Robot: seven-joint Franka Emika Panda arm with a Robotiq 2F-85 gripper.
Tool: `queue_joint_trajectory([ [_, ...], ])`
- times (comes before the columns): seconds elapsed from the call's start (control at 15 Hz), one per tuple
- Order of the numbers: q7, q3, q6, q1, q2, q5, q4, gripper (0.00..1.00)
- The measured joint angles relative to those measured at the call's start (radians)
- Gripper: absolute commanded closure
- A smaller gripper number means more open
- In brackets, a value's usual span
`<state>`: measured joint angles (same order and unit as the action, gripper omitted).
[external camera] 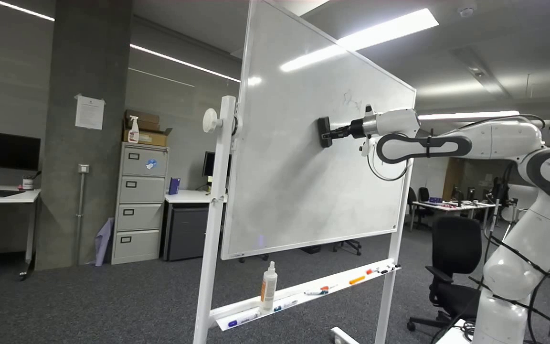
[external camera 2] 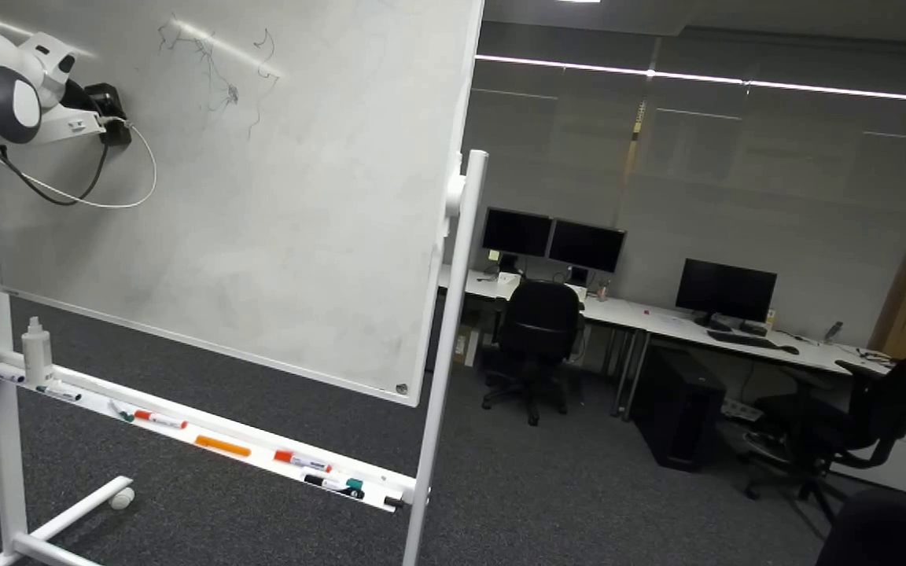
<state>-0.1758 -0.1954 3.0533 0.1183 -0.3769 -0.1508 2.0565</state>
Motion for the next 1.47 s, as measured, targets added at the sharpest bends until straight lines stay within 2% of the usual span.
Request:
queue_joint_trajectory([
  [0.33,-0.002,0.032,-0.004,-0.002,-0.016,0.0,-0.021,0.7],
  [0.73,0.0,0.159,-0.004,-0.034,-0.049,0.002,-0.088,0.7],
  [1.0,0.009,0.212,-0.004,-0.077,-0.055,0.006,-0.106,0.7],
  [1.27,0.009,0.224,-0.009,-0.092,-0.05,0.005,-0.145,0.7],
  [1.47,0.007,0.19,-0.037,-0.083,-0.043,0.004,-0.185,0.7],
])
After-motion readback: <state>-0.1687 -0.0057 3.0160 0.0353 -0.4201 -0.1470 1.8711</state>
